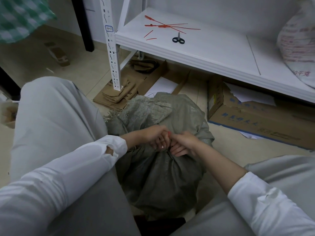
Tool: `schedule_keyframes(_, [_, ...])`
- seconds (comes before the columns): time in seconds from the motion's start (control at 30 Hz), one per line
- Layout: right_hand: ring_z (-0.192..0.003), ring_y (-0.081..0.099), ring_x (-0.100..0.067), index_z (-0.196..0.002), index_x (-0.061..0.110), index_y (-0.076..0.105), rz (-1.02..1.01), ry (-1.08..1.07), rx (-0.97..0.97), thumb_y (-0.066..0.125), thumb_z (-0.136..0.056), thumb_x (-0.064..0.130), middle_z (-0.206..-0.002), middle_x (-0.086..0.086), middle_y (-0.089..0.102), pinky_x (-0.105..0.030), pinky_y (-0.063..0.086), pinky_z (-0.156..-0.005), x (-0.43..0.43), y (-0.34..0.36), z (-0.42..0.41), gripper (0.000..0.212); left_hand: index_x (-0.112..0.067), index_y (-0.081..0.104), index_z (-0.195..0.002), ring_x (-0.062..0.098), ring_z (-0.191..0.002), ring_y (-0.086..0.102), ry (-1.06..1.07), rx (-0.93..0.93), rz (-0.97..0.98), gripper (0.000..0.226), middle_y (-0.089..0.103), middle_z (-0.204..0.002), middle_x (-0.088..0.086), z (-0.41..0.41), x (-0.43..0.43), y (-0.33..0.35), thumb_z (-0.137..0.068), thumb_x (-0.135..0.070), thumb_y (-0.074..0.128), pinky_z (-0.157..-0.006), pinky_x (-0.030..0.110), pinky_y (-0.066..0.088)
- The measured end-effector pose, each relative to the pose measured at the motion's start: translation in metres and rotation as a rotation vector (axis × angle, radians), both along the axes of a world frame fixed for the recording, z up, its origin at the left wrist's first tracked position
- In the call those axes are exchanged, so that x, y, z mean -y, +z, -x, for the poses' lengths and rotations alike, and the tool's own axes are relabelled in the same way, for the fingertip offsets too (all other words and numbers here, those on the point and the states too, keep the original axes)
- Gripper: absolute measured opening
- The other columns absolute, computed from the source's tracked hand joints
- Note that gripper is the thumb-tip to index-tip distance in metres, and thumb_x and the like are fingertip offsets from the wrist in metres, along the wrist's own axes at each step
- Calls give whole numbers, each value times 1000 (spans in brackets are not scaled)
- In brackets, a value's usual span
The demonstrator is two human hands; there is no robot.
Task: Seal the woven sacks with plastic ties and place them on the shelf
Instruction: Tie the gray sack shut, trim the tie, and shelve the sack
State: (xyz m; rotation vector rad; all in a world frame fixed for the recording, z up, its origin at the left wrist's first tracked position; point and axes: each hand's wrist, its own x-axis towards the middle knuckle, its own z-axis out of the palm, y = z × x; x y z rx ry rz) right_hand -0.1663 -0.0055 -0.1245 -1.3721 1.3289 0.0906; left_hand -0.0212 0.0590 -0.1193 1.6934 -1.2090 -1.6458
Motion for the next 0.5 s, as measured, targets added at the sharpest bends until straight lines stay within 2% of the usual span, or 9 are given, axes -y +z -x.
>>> schedule_keyframes(0.07, [-56,68,-20,-91,-6,63,-43,42,-22,64,-90,41,-77,-21,69,-27,58,-50,0,1,4,47,9,69,-83,10,-50,59,82,59,168,38,66,-65,7,-2,0,-2,-95,-8,37,-48,18,43])
schedule_keyframes(0.13, [-61,68,-20,-95,-7,64,-70,69,-30,69,-87,29,-79,-19,69,-27,59,-55,2,0,6,38,2,72,-86,-1,-57,59,101,239,348,21,66,-68,-4,-8,-1,-7,-88,2,51,-59,15,47])
schedule_keyframes(0.23, [-63,66,-16,-94,-4,64,-118,115,-55,65,-90,14,-78,-14,68,-24,58,-54,3,0,8,19,-11,74,-97,-10,-75,55,-76,433,540,21,61,-85,-14,-15,-5,-10,-80,0,67,-76,4,42])
schedule_keyframes(0.3, [-56,60,-12,-85,4,63,-132,144,-108,59,-93,10,-72,-9,62,-19,53,-47,2,0,7,11,-15,73,-105,-6,-86,52,-220,495,627,26,59,-94,-15,-15,-8,-15,-79,-9,73,-81,0,34])
schedule_keyframes(0.33, [-47,54,-8,-80,7,62,-121,167,-147,57,-94,9,-66,-6,56,-17,48,-41,2,-1,6,15,-17,72,-111,-1,-96,51,-279,528,629,31,60,-102,-11,-15,-8,-21,-80,-16,75,-86,4,35])
schedule_keyframes(0.4, [-32,36,-5,-72,11,58,-94,199,-217,50,-96,10,-57,-1,43,-13,32,-33,-1,-1,2,25,-26,66,-123,9,-115,49,-365,611,547,40,58,-124,-3,-13,-9,-35,-84,-29,71,-97,25,41])
schedule_keyframes(0.43, [-31,29,-5,-72,12,56,-85,205,-239,46,-97,11,-55,0,37,-12,25,-32,-2,-2,0,27,-30,62,-128,12,-120,48,-395,659,505,43,54,-132,-3,-12,-10,-41,-86,-34,68,-99,34,42])
schedule_keyframes(0.5, [-30,23,-6,-70,16,50,-52,226,-256,41,-97,15,-55,1,32,-11,18,-33,-5,-3,-2,29,-35,56,-133,14,-127,45,-421,713,477,45,49,-142,-5,-11,-10,-49,-88,-37,64,-101,40,43])
